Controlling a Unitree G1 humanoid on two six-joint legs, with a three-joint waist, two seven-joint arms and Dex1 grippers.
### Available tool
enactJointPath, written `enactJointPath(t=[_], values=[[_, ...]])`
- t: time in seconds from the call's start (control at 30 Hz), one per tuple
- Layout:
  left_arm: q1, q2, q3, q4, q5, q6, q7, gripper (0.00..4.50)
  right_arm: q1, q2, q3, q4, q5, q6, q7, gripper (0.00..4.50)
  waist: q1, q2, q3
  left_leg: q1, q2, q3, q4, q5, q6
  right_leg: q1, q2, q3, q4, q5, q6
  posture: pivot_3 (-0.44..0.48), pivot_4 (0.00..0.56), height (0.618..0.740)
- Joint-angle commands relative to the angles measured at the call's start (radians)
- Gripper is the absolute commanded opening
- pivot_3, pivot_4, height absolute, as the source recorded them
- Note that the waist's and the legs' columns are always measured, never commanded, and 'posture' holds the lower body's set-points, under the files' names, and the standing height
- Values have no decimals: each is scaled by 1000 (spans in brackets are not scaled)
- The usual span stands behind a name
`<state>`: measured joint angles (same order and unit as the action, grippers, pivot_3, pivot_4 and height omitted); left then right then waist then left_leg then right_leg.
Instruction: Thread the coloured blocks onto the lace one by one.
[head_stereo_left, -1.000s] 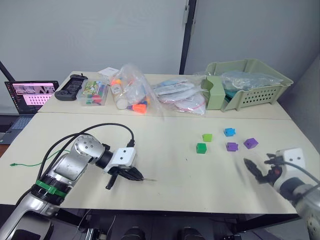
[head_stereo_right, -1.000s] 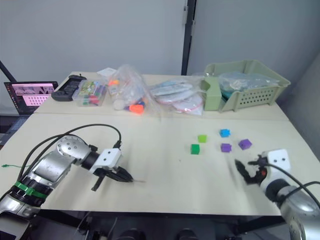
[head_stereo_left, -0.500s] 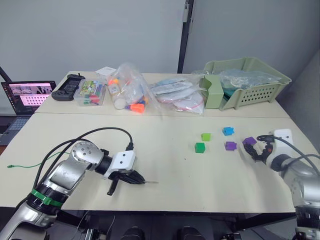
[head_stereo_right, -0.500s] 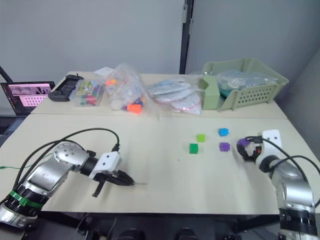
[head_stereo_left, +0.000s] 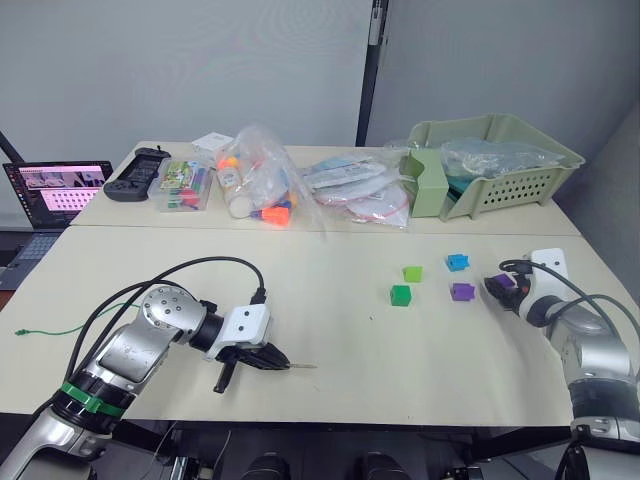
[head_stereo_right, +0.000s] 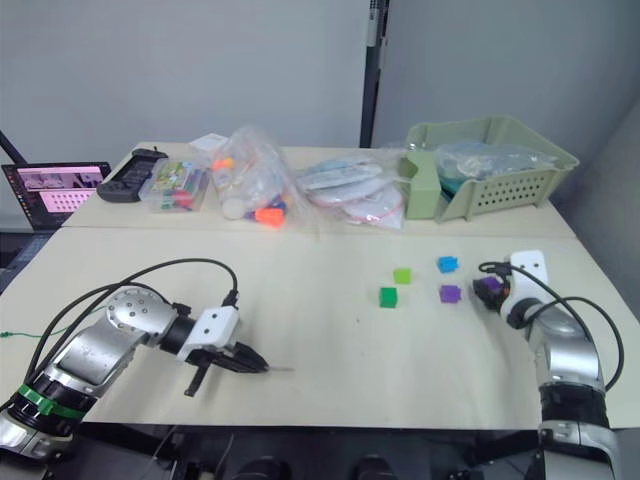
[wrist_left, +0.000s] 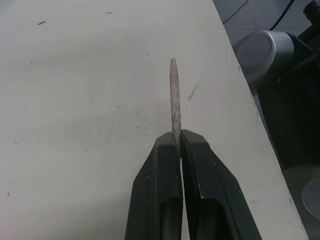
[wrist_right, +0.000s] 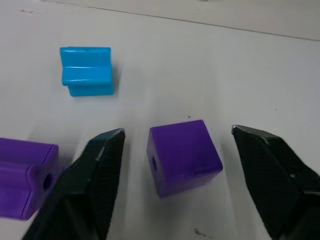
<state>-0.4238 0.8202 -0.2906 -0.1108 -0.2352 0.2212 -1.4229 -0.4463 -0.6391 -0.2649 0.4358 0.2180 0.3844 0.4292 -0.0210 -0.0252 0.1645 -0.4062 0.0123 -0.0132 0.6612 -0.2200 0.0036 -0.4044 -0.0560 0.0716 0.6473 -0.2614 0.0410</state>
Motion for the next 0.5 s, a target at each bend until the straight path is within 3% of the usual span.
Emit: enactJointPath(t=[0.03,0.13,0.3,0.37,0.5], values=[[5,11,26,-10,-1,-14,4,0,-15,-4,-15,2,-1,-33,0,1939,0,0,0,0,0,0,0,0,0,0,0,0,0,0,0,0,150,740],[4,11,26,-8,-1,-15,4,0,-16,-1,-17,4,0,-35,-3,1142,-1,0,0,0,0,0,0,0,0,0,0,0,0,0,0,0,150,740],[6,15,27,-3,2,-22,3,0,21,23,-52,-94,28,-15,-31,1143,-2,0,0,0,0,0,0,0,0,0,0,0,0,0,0,0,150,740],[11,19,30,-3,1,-26,1,0,56,34,-78,-214,47,20,-52,1143,-1,0,0,0,0,0,0,0,0,0,0,0,0,0,0,0,150,740],[21,30,39,6,0,-37,-1,0,207,54,-150,-819,180,310,-143,1143,4,4,1,-2,1,-2,0,0,0,-2,0,0,2,0,0,0,150,740]])
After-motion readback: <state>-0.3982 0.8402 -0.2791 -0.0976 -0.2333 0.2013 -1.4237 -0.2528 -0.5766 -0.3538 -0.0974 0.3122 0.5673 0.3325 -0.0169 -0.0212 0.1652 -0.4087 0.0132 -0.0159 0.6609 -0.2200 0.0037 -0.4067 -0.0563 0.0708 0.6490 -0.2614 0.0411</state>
